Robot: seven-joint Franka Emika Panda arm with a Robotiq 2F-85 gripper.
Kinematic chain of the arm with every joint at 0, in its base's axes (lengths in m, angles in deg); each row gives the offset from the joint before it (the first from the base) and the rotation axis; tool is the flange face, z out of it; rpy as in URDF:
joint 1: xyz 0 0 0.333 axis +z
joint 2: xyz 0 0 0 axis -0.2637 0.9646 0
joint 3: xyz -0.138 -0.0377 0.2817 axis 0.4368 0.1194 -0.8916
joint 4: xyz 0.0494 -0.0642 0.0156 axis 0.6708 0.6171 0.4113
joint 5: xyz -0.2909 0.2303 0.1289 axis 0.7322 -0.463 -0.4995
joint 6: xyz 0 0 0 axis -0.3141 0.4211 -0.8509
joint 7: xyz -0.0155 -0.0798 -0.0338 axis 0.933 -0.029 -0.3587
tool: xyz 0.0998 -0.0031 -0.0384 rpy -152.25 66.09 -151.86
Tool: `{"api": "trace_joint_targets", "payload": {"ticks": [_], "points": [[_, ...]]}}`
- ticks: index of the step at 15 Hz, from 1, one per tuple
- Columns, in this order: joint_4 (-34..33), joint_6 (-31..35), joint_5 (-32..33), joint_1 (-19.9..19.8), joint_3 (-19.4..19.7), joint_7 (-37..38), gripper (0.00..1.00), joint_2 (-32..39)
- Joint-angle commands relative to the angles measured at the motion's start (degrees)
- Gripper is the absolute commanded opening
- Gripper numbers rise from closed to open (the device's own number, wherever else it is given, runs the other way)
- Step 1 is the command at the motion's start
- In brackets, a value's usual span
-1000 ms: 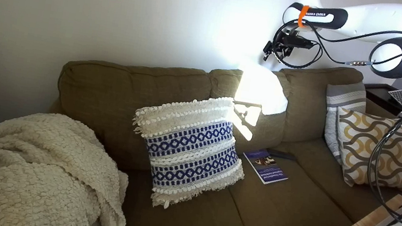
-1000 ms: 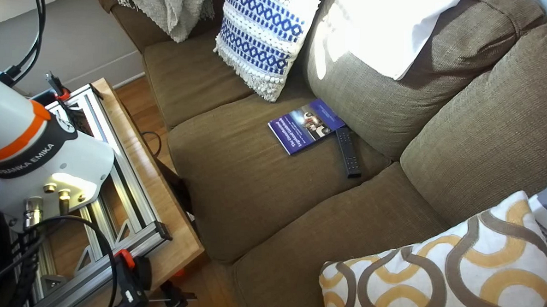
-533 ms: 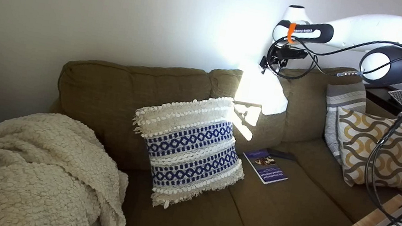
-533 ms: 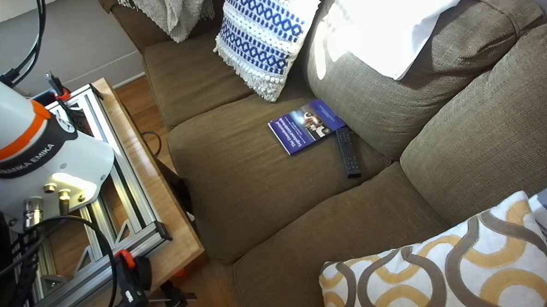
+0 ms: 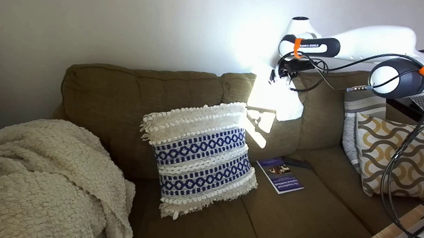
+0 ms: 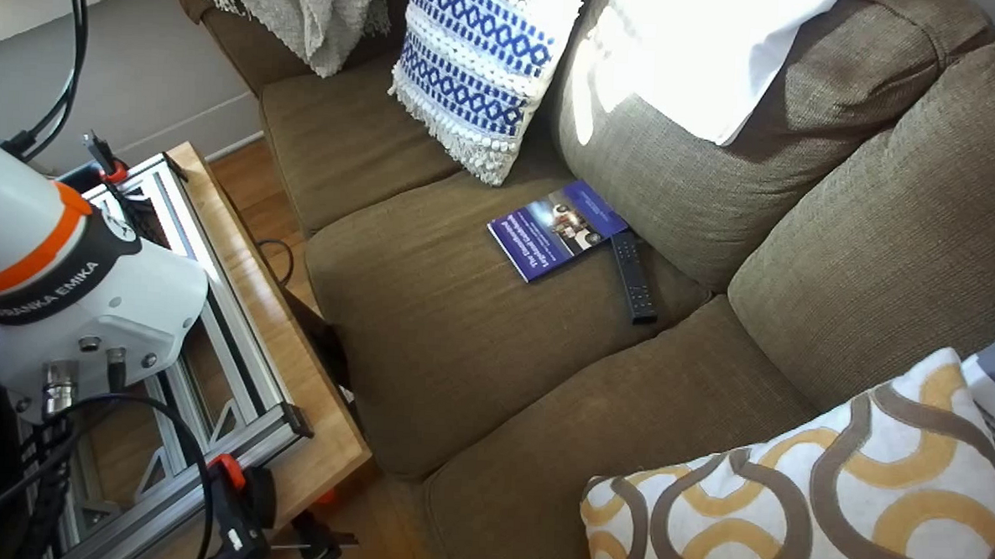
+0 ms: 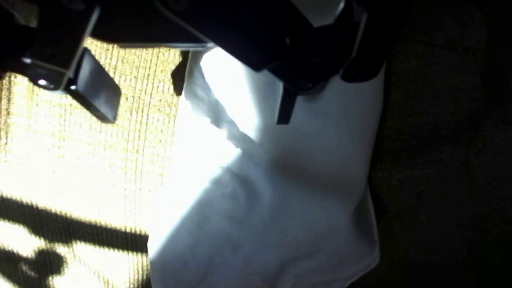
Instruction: Put the white towel on the backrest of the chair
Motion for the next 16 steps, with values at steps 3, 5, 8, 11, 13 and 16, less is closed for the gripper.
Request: {"api": "trace_joint_targets", "payload": {"ticks": [3,5,8,11,13,16], "points": [[-5.8,1.3,1.0,0.5,1.1,0.3,0.95,5.0],[-6.8,1.9,1.4,0.6,1.7,0.4,0.94,6.0],[-7.9,3.8,1.1,0.3,2.3,0.8,0.64,7.3],[-8.5,4.1,0.9,0.2,2.7,0.9,0.38,8.1],[-8.9,3.8,0.9,0.2,2.9,0.7,0.24,8.3],[-9.1,3.3,0.7,0.1,2.9,0.4,0.0,8.3]]}}
